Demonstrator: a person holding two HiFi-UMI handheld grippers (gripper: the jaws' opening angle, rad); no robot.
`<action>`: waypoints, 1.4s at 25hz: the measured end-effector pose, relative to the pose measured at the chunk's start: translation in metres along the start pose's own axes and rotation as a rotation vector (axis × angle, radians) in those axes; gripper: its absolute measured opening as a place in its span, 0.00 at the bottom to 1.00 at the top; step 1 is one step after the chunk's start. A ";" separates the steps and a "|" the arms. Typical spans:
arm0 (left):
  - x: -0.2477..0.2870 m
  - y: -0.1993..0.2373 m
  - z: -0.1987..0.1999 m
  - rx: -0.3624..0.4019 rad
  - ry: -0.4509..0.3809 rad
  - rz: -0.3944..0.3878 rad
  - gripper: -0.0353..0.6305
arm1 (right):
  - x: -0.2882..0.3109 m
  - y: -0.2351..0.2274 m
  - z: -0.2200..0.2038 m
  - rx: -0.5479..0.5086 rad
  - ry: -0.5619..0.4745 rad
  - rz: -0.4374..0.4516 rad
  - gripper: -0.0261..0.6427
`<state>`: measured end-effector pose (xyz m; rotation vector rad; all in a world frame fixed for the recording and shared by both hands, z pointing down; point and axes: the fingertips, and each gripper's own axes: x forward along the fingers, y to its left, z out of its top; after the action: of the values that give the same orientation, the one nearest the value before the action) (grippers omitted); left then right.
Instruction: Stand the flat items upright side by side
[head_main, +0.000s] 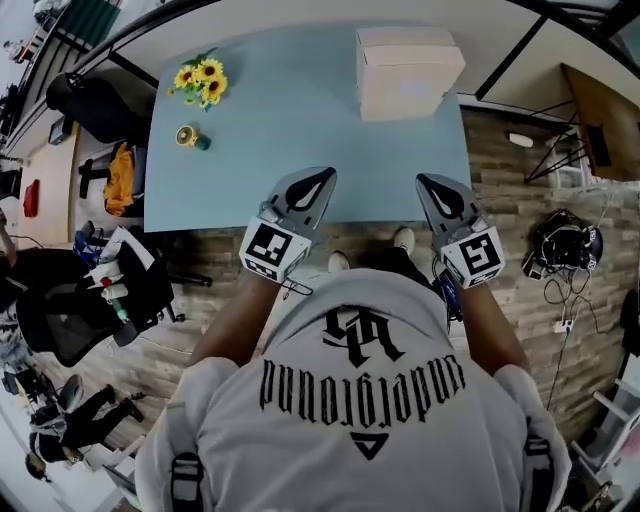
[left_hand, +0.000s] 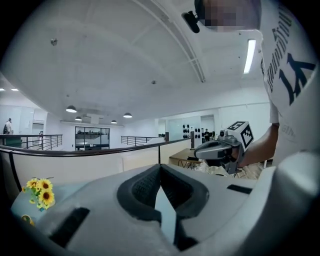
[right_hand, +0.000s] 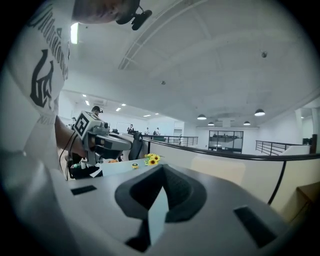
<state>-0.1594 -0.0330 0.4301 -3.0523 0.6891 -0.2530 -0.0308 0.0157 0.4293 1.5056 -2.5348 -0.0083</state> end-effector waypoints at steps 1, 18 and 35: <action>-0.007 -0.001 0.000 0.003 -0.005 -0.011 0.05 | -0.003 0.008 0.001 0.004 -0.001 -0.010 0.05; -0.043 -0.072 0.028 -0.031 -0.082 0.051 0.05 | -0.089 0.035 0.014 -0.010 -0.030 0.020 0.05; -0.042 -0.188 0.034 -0.044 -0.093 0.117 0.05 | -0.209 0.034 -0.011 0.005 -0.047 0.046 0.05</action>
<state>-0.1112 0.1538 0.3967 -3.0269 0.8748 -0.0962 0.0385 0.2147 0.4096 1.4648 -2.6077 -0.0307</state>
